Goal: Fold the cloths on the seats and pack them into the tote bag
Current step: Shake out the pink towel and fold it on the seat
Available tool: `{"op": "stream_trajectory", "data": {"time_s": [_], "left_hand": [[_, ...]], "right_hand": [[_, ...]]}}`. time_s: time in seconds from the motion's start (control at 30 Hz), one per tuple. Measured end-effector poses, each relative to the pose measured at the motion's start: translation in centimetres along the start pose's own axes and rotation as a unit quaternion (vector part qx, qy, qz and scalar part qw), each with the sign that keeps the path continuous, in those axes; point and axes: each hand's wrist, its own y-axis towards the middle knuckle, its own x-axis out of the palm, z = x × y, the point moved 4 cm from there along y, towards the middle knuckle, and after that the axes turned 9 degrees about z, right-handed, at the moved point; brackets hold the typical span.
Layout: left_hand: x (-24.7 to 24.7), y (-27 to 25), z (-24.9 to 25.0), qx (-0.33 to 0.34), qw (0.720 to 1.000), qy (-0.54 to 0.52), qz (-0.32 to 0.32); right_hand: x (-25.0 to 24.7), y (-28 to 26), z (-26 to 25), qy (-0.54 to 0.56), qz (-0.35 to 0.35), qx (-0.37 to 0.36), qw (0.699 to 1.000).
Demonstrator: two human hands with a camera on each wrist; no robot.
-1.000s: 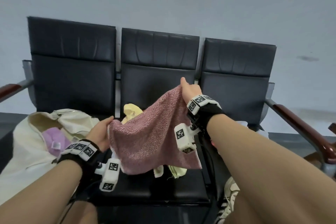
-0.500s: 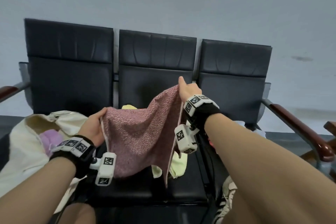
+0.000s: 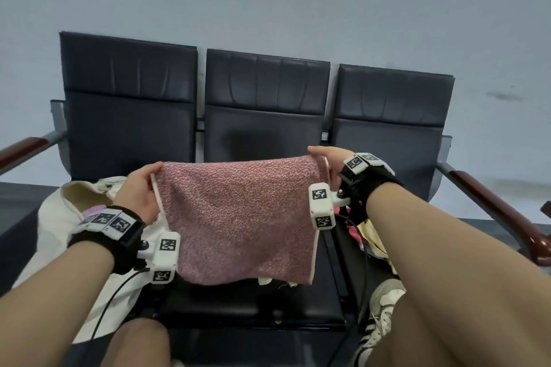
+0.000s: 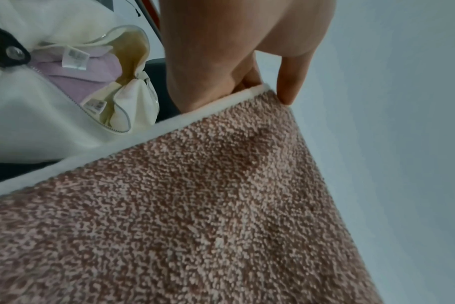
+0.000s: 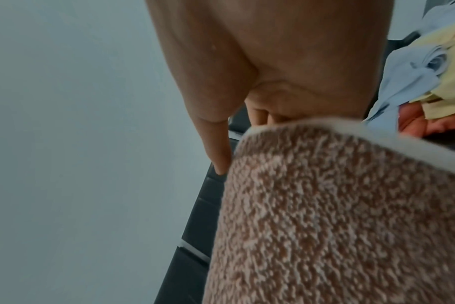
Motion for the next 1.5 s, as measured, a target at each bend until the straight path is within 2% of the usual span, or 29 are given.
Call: {"op": "stream_trajectory", "data": {"time_s": [0.13, 0.23, 0.3, 0.4, 0.47, 0.53, 0.57, 0.6, 0.67, 0.73, 0.8, 0.87, 0.97, 1.1, 1.3, 1.4, 1.5], "left_hand": [[1.0, -0.1, 2.0, 0.053, 0.997, 0.053, -0.037], [2.2, 0.5, 4.8, 0.093, 0.993, 0.069, -0.029], [3.8, -0.2, 6.6, 0.121, 0.979, 0.153, -0.058], [5.4, -0.9, 7.0, 0.127, 0.928, 0.341, -0.087], [5.7, -0.6, 6.1, 0.138, 0.901, 0.400, -0.097], [5.7, 0.1, 5.4, 0.188, 0.883, 0.426, -0.060], [5.6, 0.6, 5.2, 0.202, 0.887, 0.413, -0.033], [5.5, 1.0, 5.2, 0.203, 0.903, 0.378, -0.014], [5.2, 2.1, 5.0, 0.158, 0.947, 0.280, -0.007], [5.0, 3.0, 4.0, 0.073, 0.979, 0.190, -0.023], [4.9, 3.0, 2.8, 0.025, 0.988, 0.149, -0.033], [5.1, 2.7, 1.8, 0.016, 0.990, 0.141, -0.025], [5.2, 1.9, 1.1, 0.015, 0.992, 0.125, -0.012], [4.6, 1.6, 1.4, 0.013, 0.990, 0.138, 0.005], [1.8, 1.7, 2.4, 0.048, 0.974, 0.216, 0.045], [0.6, 1.6, 2.3, 0.045, 0.967, 0.244, 0.064], [0.5, 1.2, 1.9, 0.049, 0.968, 0.238, 0.055]], "right_hand": [[-0.9, -0.4, -0.8, 0.057, -0.003, -0.026, 0.998], [-1.7, -1.0, -3.5, 0.130, 0.046, -0.129, 0.982], [-2.1, -1.4, -5.7, 0.167, 0.056, -0.191, 0.966], [-2.0, -1.9, -7.8, 0.054, 0.102, -0.295, 0.949], [-1.5, -1.1, -7.3, -0.069, 0.143, -0.340, 0.927], [-1.1, 1.0, -5.2, -0.105, 0.127, -0.297, 0.940], [-1.2, 1.8, -4.2, -0.071, 0.093, -0.248, 0.962], [-1.1, 2.2, -3.6, -0.004, 0.051, -0.195, 0.980], [-1.0, 1.8, -3.5, 0.125, -0.026, -0.120, 0.984], [-0.9, 1.6, -3.2, 0.144, -0.048, -0.083, 0.985], [-0.2, 1.4, -2.3, 0.111, -0.062, -0.041, 0.991], [-0.2, 2.0, -1.3, 0.096, -0.042, -0.010, 0.995], [0.1, 2.3, -1.4, 0.091, -0.007, -0.024, 0.996], [-1.3, 9.4, -0.5, 0.045, 0.082, -0.075, 0.993], [-2.5, 4.0, -1.1, -0.047, 0.156, -0.083, 0.983], [-3.2, 2.7, -1.3, -0.087, 0.174, -0.082, 0.978], [-3.7, 2.4, -0.9, -0.103, 0.183, -0.081, 0.974]]}}
